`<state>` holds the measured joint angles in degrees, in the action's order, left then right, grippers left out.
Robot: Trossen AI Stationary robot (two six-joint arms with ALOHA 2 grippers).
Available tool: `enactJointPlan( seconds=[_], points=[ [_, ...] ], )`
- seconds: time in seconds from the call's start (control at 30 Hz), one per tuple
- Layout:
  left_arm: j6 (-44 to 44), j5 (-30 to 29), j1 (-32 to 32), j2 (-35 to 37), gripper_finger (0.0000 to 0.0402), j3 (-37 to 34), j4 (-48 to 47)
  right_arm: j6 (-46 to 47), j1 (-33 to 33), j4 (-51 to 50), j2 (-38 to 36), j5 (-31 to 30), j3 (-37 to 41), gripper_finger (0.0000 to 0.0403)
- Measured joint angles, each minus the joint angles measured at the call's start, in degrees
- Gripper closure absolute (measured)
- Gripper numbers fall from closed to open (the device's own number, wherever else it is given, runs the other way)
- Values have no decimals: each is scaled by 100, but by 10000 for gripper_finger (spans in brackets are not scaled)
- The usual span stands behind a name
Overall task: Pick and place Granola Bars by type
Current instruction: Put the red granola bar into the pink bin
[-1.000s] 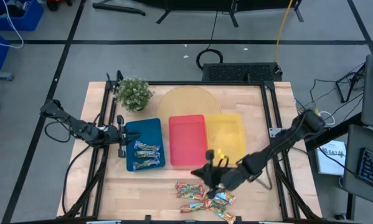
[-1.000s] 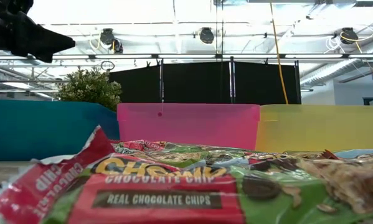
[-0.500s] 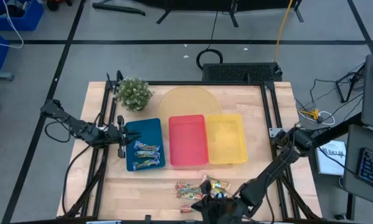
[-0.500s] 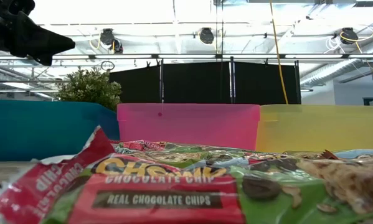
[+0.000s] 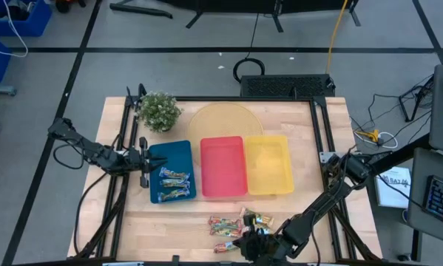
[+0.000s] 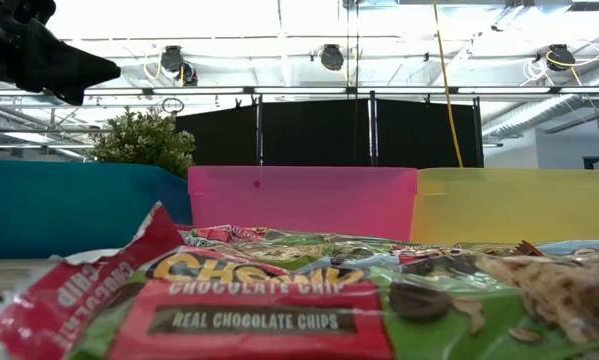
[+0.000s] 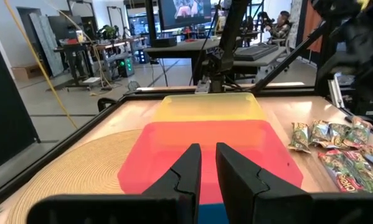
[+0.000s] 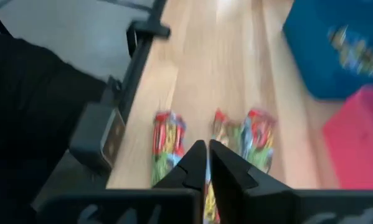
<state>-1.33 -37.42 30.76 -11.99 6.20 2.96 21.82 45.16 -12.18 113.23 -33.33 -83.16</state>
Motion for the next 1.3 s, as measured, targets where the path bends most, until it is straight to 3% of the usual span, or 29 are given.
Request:
enactJointPlan(
  seconds=[0.17,0.3,0.43,0.6,0.97,1.3],
  points=[
    [3,-1,0,0,344,0,-28,605,-6,167,6,60,503,317],
    [16,-1,0,0,344,0,-49,584,-5,248,-2,342,611,258],
    [99,0,0,2,344,0,-268,523,42,318,52,505,633,229],
    [167,-1,0,0,344,0,-505,-117,157,741,38,503,630,226],
    [283,1,0,2,344,0,-534,-379,25,1214,852,663,630,230],
    [488,11,0,1,344,0,-653,-565,-96,1126,994,814,609,232]
  ],
)
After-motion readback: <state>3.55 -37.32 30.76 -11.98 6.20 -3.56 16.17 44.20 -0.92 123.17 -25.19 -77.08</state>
